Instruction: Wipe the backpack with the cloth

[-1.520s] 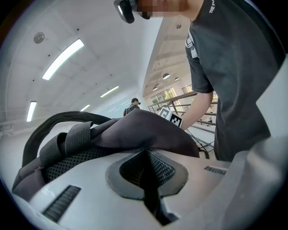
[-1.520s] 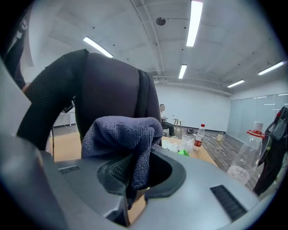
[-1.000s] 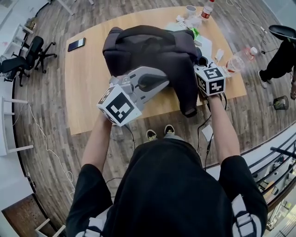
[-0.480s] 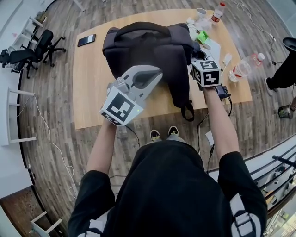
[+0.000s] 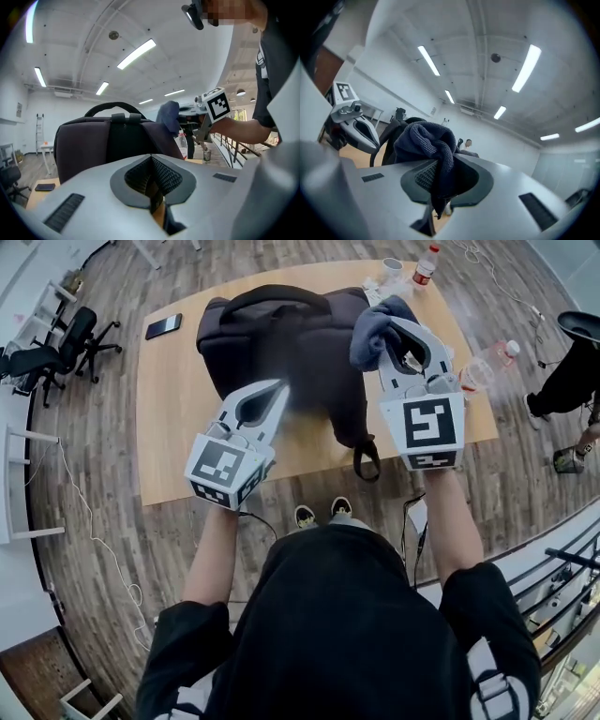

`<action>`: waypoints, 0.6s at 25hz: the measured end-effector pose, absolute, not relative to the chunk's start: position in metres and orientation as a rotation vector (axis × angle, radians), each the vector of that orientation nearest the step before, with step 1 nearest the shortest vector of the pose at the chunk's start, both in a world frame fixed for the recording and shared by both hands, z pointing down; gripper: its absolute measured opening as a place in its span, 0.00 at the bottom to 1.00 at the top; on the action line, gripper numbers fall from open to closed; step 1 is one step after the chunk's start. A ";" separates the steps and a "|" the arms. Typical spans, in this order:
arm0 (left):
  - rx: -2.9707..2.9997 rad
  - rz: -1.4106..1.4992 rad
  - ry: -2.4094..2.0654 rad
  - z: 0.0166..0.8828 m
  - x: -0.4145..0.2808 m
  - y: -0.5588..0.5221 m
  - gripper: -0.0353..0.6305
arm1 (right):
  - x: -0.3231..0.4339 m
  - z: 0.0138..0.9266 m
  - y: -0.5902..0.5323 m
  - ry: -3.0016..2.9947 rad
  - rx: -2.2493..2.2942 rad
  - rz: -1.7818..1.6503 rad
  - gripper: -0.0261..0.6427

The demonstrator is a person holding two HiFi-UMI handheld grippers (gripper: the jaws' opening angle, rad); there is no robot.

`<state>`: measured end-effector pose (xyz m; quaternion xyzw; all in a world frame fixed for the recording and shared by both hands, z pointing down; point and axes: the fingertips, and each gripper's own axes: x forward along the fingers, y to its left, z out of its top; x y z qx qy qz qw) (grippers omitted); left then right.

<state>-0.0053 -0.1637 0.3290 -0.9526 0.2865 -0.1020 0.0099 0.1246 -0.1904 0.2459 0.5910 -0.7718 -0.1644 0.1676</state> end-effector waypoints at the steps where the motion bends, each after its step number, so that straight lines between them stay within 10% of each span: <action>1: -2.977 -0.323 0.887 0.330 -0.004 -0.160 0.08 | 0.111 0.240 -0.189 -2.145 1.634 -0.561 0.11; 15: -3.043 -0.308 0.818 0.328 -0.005 -0.126 0.08 | 0.047 0.259 -0.180 -2.110 1.419 -0.698 0.11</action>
